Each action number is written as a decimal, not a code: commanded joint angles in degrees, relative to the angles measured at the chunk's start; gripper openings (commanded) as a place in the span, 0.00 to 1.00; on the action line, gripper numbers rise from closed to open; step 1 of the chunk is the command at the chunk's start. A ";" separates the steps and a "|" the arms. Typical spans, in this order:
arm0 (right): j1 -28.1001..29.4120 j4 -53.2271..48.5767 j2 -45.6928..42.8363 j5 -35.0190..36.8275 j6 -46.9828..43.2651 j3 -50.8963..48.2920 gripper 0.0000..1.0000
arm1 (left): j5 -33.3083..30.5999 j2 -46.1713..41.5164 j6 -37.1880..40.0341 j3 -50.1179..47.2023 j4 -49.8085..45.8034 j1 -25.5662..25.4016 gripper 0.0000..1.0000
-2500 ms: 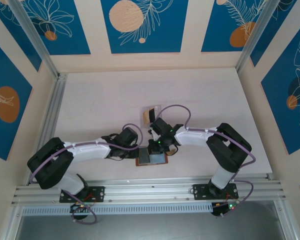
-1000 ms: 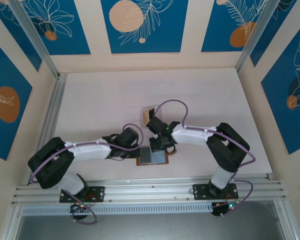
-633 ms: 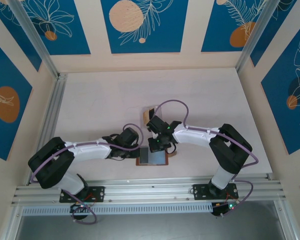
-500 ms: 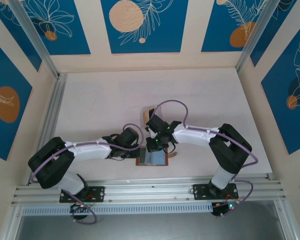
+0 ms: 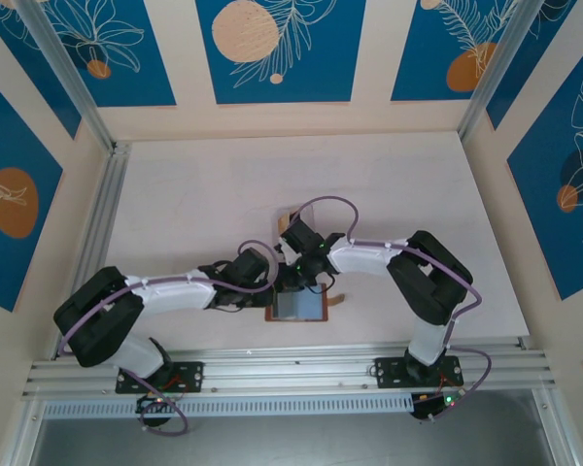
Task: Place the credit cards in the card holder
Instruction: Flip over the card slot in the card holder, then rotate the card holder at the bottom-center of the table.
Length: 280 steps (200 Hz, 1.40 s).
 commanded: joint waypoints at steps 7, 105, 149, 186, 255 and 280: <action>-0.87 2.19 0.20 -5.50 0.47 3.00 0.16 | -3.43 -1.93 -0.92 -2.48 -5.83 -0.05 0.28; -4.60 -5.02 -7.32 -0.94 -0.92 1.97 0.30 | -0.54 -13.38 4.87 -1.93 -7.98 0.26 0.58; -5.02 -9.80 -14.98 3.89 -0.01 -7.44 0.28 | 1.62 -4.99 7.54 2.92 -6.03 -0.90 0.62; -5.38 -11.57 -18.88 6.03 2.00 -13.95 0.27 | 0.53 -0.01 7.60 5.01 -4.71 -2.44 0.60; -9.70 -7.97 -11.04 6.49 -0.64 -13.79 0.25 | -1.94 5.49 6.02 4.98 -3.64 -3.87 0.51; -11.83 -6.99 -9.13 7.07 -2.60 -12.73 0.24 | -2.22 6.28 5.02 4.26 -3.00 -4.05 0.48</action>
